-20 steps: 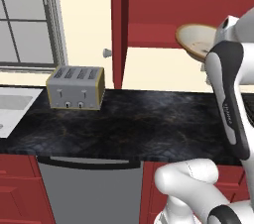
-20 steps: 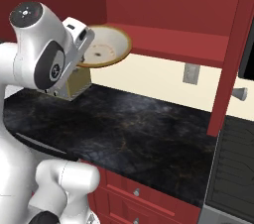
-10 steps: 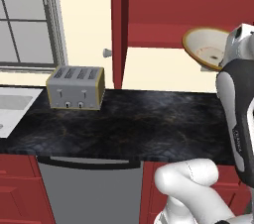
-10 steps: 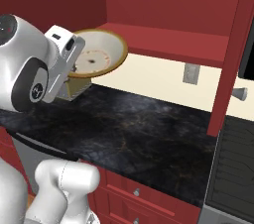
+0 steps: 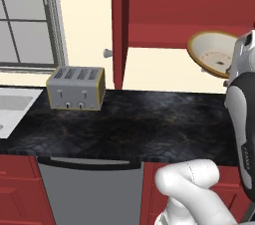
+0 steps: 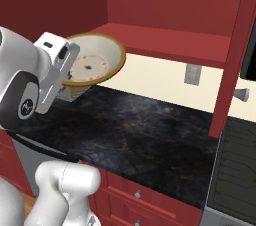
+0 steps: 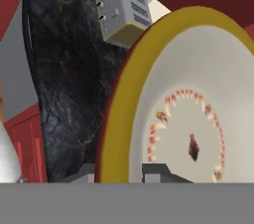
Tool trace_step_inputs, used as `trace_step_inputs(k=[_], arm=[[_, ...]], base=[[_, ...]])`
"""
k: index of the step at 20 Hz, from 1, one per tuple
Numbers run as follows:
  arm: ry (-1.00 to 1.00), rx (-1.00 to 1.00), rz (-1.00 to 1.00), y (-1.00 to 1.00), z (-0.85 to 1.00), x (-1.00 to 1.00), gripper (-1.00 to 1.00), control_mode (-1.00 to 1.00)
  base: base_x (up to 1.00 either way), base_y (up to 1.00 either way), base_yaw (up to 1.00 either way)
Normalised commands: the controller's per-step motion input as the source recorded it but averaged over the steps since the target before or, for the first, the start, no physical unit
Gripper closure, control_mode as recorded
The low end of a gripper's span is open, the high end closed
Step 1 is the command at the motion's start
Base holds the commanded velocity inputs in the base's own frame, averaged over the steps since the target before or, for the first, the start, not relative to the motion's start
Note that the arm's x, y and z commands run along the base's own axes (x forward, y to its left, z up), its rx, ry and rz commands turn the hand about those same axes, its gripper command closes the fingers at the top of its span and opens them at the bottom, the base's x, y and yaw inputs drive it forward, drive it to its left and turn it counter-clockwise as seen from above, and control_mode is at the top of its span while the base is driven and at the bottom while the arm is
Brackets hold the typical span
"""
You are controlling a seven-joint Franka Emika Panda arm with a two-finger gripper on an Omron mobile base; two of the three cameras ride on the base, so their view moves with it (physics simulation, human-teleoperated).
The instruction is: Move the bowls from the cabinet to the plates on the dining table.
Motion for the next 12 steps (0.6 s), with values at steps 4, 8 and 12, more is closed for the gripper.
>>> trace_step_inputs(k=[4, 8, 12], arm=[[0.0, 0.0, 0.02, 0.0, 0.0, -0.21, 1.0, -1.0], [0.0, 0.0, 0.0, 0.0, 0.0, -0.05, 1.0, 1.0], [0.0, 0.0, 0.0, 0.0, 0.0, 0.0, 1.0, 1.0]], base=[[0.0, 0.0, 0.0], [-0.18, 0.04, 0.0], [-0.4, 0.1, 0.01]])
